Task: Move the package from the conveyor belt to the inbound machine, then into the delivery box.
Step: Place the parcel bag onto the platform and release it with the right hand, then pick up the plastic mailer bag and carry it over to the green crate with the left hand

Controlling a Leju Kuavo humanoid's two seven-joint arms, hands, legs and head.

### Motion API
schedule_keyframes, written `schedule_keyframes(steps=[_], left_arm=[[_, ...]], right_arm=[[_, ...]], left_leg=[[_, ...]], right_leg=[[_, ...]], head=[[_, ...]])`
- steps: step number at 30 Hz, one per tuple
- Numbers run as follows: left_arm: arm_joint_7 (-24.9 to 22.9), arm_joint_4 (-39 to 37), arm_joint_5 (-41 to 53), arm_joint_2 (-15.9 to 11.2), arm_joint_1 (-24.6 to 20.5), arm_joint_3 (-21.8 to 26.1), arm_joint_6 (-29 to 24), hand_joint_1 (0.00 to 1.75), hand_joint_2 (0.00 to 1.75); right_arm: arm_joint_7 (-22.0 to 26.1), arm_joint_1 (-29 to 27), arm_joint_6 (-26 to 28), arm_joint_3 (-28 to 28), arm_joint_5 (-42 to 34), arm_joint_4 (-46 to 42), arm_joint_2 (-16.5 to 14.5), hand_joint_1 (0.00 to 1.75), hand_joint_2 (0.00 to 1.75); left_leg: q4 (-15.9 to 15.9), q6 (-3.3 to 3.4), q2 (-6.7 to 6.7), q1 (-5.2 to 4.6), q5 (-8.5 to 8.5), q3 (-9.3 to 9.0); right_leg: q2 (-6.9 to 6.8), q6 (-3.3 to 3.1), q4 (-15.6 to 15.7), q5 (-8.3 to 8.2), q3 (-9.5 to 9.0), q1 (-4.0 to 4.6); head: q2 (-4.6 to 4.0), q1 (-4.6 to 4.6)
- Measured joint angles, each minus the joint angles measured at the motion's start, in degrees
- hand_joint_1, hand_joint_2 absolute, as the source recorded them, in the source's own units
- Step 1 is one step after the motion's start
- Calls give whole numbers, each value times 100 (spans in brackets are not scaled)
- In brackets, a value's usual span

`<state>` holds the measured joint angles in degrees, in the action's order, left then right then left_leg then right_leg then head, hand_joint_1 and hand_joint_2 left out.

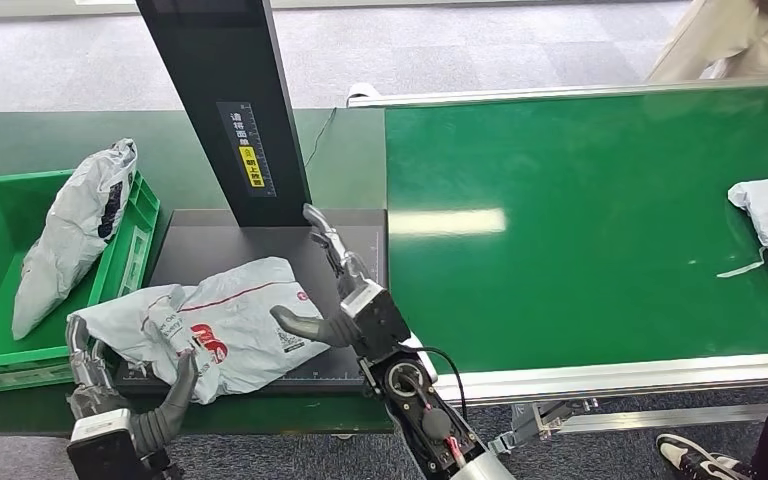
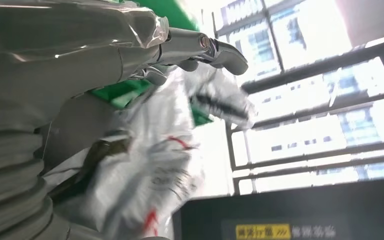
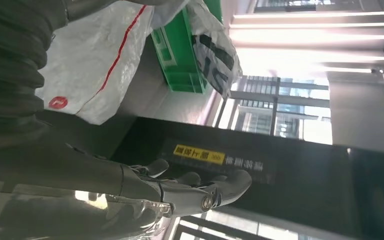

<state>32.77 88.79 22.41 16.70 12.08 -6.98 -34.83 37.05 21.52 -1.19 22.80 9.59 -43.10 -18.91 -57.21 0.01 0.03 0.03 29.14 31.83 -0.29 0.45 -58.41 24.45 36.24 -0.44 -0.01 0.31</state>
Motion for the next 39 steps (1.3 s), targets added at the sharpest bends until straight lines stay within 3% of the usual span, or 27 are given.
schedule_keyframes(steps=[6, 10, 17, 24, 30, 39], left_arm=[[256, 567, 249, 140, 341, 123, -476, 0, 175], [56, 749, 902, 193, 442, 127, -492, 0, 175], [-1341, 691, 3059, 133, 375, -308, -159, 0, 175], [-2587, 457, 4675, -141, 58, -822, 551, 0, 175], [-3456, -387, 5518, -410, -479, -1090, 1168, 0, 175], [-3689, -2458, 5687, -539, -1678, -701, 1338, 0, 175]], right_arm=[[60, -785, 35, -565, 4, -1078, 44, 0, 175], [90, -1187, 51, -813, -100, -1618, 59, 0, 175], [101, -1726, 72, -1048, -200, -2178, 106, 0, 175], [116, -1808, 1, -1123, -203, -2232, 122, 0, 175], [173, -1593, -160, -1152, -218, -2104, 122, 0, 175], [195, -1308, -211, -1078, -294, -1808, 108, 0, 175]], left_leg=[[0, 1, 0, -1, 1, -1], [0, 0, 0, -1, 3, -3], [0, 1, 1, -1, 5, -5], [0, 1, 1, -1, 4, -7], [0, 1, 1, -1, 1, -8], [0, 0, 0, -1, -2, -12]], right_leg=[[0, 0, 1, 0, -1, -1], [0, 0, 2, 0, -1, 0], [1, 0, 3, 0, -3, -1], [1, 0, 2, 0, -3, 0], [1, -1, 2, -2, -6, 0], [1, -1, 0, -4, -10, 0]], head=[[1, 0], [-1, -1], [0, -1], [0, -2], [-1, -2], [0, -2]])
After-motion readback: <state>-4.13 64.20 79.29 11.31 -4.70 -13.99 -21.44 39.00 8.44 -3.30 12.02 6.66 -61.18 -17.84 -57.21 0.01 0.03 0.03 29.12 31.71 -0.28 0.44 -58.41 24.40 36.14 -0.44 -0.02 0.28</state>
